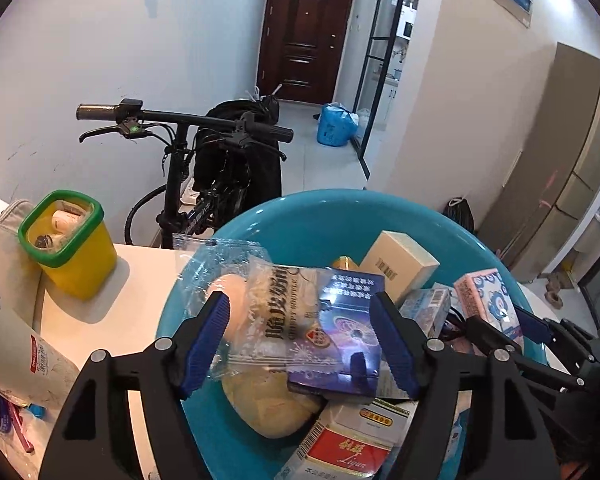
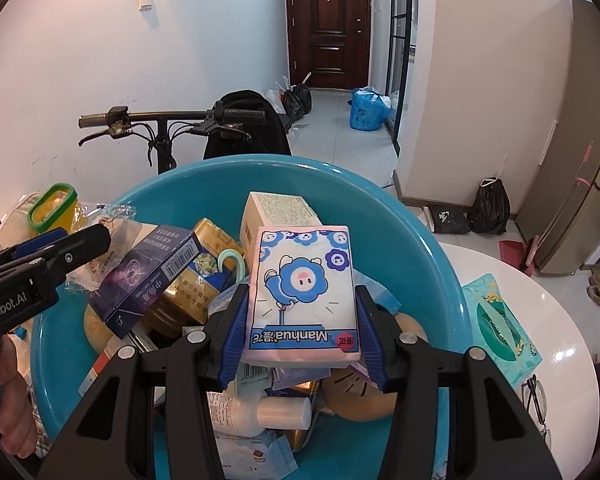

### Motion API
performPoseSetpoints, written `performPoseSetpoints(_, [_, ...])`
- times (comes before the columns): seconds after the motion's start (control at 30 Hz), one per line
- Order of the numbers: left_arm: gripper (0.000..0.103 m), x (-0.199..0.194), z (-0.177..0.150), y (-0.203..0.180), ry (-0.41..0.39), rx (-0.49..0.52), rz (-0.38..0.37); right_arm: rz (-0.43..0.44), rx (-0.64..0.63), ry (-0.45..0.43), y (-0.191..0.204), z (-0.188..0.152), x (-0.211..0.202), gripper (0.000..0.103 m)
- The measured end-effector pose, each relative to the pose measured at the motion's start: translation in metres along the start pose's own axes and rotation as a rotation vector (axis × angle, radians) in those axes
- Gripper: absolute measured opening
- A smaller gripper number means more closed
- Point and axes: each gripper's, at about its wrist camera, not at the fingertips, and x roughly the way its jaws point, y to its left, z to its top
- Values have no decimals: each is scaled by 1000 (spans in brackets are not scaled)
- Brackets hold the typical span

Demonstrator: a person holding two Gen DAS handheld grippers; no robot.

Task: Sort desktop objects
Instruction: 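Lower the pastry into the basin with the left tool while the right tool lowers the tissue pack, then open both tools over the basin and raise them away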

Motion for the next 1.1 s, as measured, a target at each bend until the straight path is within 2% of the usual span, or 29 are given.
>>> performPoseSetpoints(0.23, [75, -2, -3, -8, -5, 35, 10, -9, -10, -5, 2, -1, -2, 51])
performPoseSetpoints(0.33, [75, -3, -2, -8, -5, 29, 11, -16, 5, -24, -1, 0, -6, 68])
performPoseSetpoints(0.43, [75, -4, -1, -7, -7, 24, 12, -23, 4, -35, -3, 2, -11, 70])
performPoseSetpoints(0.67, [75, -11, 0, -8, -26, 30, 9, -43, 17, -62, -7, 6, -21, 86])
performPoseSetpoints(1.1, [75, -45, 6, -11, -109, 40, 1, -57, -2, -138, -4, 12, -50, 87])
